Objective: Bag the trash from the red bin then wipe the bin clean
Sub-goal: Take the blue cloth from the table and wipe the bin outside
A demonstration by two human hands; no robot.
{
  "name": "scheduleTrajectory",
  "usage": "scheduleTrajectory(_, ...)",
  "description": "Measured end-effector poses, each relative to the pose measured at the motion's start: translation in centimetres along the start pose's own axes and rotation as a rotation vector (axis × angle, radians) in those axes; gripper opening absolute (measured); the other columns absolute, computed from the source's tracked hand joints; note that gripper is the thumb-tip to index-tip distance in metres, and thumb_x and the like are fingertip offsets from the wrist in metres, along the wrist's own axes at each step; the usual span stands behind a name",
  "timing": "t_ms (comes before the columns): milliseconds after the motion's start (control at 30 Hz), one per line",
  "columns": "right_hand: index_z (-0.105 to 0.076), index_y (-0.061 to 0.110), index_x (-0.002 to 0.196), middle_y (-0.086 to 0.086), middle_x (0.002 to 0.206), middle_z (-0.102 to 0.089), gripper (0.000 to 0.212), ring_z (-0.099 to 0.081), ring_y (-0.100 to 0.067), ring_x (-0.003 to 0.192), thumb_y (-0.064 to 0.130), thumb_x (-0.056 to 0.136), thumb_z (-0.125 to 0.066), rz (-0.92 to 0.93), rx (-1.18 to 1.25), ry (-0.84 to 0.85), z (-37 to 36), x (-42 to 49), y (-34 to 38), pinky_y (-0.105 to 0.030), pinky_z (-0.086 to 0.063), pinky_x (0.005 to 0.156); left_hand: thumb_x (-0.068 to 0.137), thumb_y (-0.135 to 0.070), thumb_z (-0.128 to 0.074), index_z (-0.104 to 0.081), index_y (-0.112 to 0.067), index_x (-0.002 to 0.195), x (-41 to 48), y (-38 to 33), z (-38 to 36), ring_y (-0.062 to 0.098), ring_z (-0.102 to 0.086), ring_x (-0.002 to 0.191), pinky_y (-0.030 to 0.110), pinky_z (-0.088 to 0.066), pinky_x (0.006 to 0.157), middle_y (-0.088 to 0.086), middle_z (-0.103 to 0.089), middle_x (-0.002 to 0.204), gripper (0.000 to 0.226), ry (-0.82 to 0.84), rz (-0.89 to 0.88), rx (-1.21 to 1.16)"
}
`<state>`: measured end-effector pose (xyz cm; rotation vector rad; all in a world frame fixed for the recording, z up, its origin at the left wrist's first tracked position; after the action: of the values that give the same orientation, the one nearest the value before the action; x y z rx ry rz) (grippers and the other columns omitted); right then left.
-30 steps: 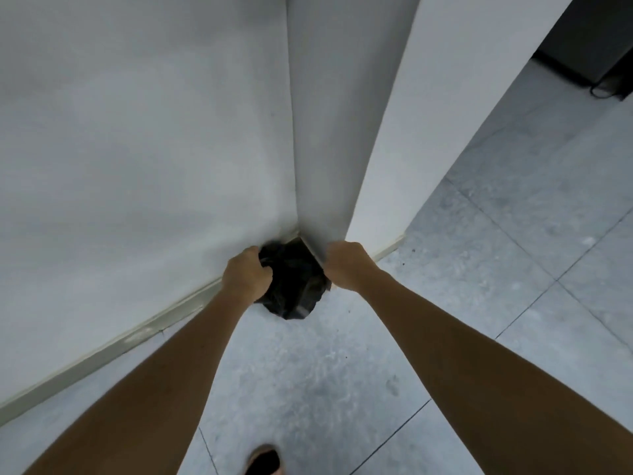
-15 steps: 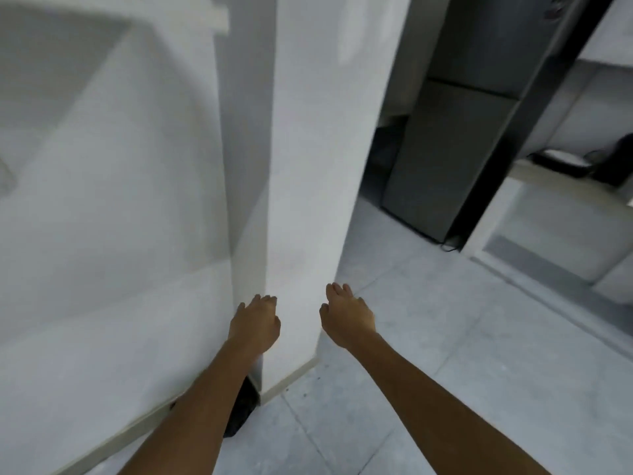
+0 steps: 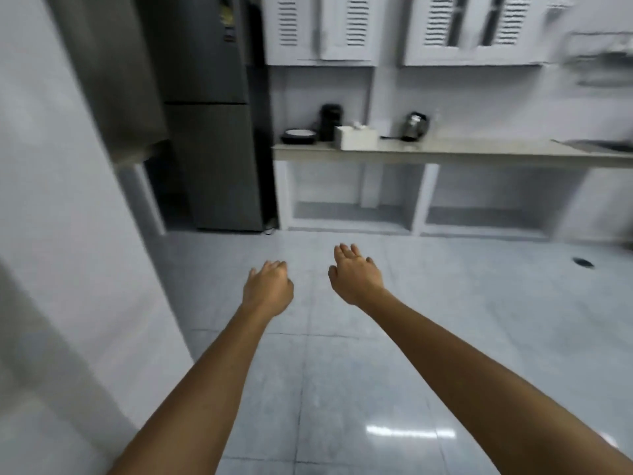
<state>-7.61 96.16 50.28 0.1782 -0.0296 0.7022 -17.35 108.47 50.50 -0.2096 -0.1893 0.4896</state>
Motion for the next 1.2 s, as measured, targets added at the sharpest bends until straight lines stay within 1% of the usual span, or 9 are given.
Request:
scheduleTrajectory(233, -0.013, 0.005, 0.155, -0.007, 0.165, -0.011, 0.058, -0.006, -0.025, 0.152, 0.027, 0.102, -0.025, -0.420, -0.025, 0.021, 0.7, -14.4, -14.3, -0.047, -0.017, 0.119, 0.096, -0.019, -0.029, -0.023, -0.006, 0.146, -5.1, -14.2, -6.4, 0.023, -0.014, 0.145, 0.043, -0.010, 0.118, 0.008, -0.022, 0.157, 0.052, 0.154, -0.363, 0.025)
scheduleTrajectory(433, -0.014, 0.004, 0.154, -0.006, 0.165, -0.013, 0.057, -0.006, -0.024, 0.152, 0.025, 0.102, -0.024, -0.734, -0.014, 0.017, 2.5, -28.1, -25.4, -0.047, -0.018, 0.118, 0.097, -0.020, -0.029, -0.023, -0.005, 0.145, -11.0, -27.8, -8.9, 0.025, -0.011, 0.146, 0.046, -0.008, 0.118, 0.007, -0.022, 0.156, 0.051, 0.220, -0.658, 0.035)
scheduleTrajectory(700, -0.019, 0.004, 0.153, -0.005, 0.163, -0.018, 0.057, -0.010, -0.024, 0.151, 0.023, 0.100, -0.026, -1.061, -0.044, -0.088, 8.4, -46.7, -39.5, -0.047, -0.022, 0.116, 0.098, -0.025, -0.028, -0.020, -0.007, 0.146, -21.0, -49.7, -11.4, 0.024, -0.010, 0.146, 0.045, -0.007, 0.118, 0.006, -0.021, 0.157, 0.052, 0.266, -1.003, 0.014)
scheduleTrajectory(800, -0.017, 0.005, 0.154, -0.005, 0.164, -0.015, 0.058, -0.008, -0.024, 0.152, 0.025, 0.101, -0.027, -1.151, -0.030, -0.139, 11.0, -53.5, -45.0, -0.047, -0.019, 0.118, 0.098, -0.025, -0.027, -0.022, -0.006, 0.146, -25.7, -58.4, -11.9, 0.025, -0.011, 0.146, 0.046, -0.008, 0.118, 0.007, -0.023, 0.156, 0.051, 0.269, -1.105, -0.001)
scheduleTrajectory(900, -0.018, 0.007, 0.155, -0.003, 0.164, -0.015, 0.057, -0.008, -0.023, 0.152, 0.027, 0.102, -0.028, -1.217, -0.064, -0.164, 13.6, -59.6, -50.5, -0.047, -0.019, 0.119, 0.097, -0.026, -0.029, -0.030, -0.006, 0.142, -30.7, -67.1, -11.9, 0.027, -0.020, 0.143, 0.048, -0.014, 0.116, 0.008, -0.032, 0.152, 0.049, 0.230, -1.210, -0.028)
scheduleTrajectory(967, -0.019, 0.006, 0.154, -0.003, 0.164, -0.016, 0.057, -0.009, -0.024, 0.152, 0.027, 0.102, -0.028, -1.244, -0.055, -0.160, 14.8, -61.9, -52.6, -0.047, -0.021, 0.118, 0.097, -0.025, -0.031, -0.035, -0.005, 0.138, -33.2, -70.6, -11.6, 0.027, -0.025, 0.141, 0.048, -0.017, 0.115, 0.009, -0.037, 0.148, 0.046, 0.236, -1.256, -0.033)
scheduleTrajectory(1033, -0.020, 0.006, 0.154, -0.004, 0.164, -0.016, 0.058, -0.009, -0.024, 0.152, 0.029, 0.102, -0.028, -1.298, -0.074, -0.184, 16.8, -66.4, -57.7, -0.048, -0.022, 0.118, 0.096, -0.024, -0.032, -0.035, -0.005, 0.138, -37.1, -78.3, -12.2, 0.027, -0.025, 0.141, 0.048, -0.017, 0.114, 0.009, -0.038, 0.147, 0.046, 0.222, -1.321, -0.076)
scheduleTrajectory(1100, -0.018, 0.006, 0.154, -0.005, 0.164, -0.015, 0.058, -0.009, -0.024, 0.152, 0.030, 0.102, -0.027, -1.294, -0.066, -0.187, 17.6, -67.2, -58.5, -0.048, -0.023, 0.118, 0.095, -0.022, -0.033, -0.035, -0.005, 0.138, -38.1, -79.6, -12.1, 0.028, -0.025, 0.140, 0.049, -0.019, 0.114, 0.009, -0.037, 0.148, 0.046, 0.227, -1.341, -0.074)
scheduleTrajectory(1200, -0.016, 0.006, 0.155, -0.005, 0.165, -0.013, 0.059, -0.009, -0.024, 0.152, 0.030, 0.102, -0.026, -1.316, -0.088, -0.188, 18.6, -70.4, -63.2, -0.048, -0.023, 0.118, 0.096, -0.022, -0.032, -0.033, -0.004, 0.138, -40.6, -85.7, -13.6, 0.028, -0.023, 0.142, 0.049, -0.018, 0.115, 0.010, -0.035, 0.150, 0.046, 0.237, -1.391, -0.091)
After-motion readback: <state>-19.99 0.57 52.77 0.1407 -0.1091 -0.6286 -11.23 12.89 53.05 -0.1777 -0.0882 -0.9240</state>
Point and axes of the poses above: each hand's wrist, its own x-axis towards the middle knuckle, its own z-axis out of the back of the hand, y = z × x, the point moved 7 cm from there along x, towards the middle knuckle
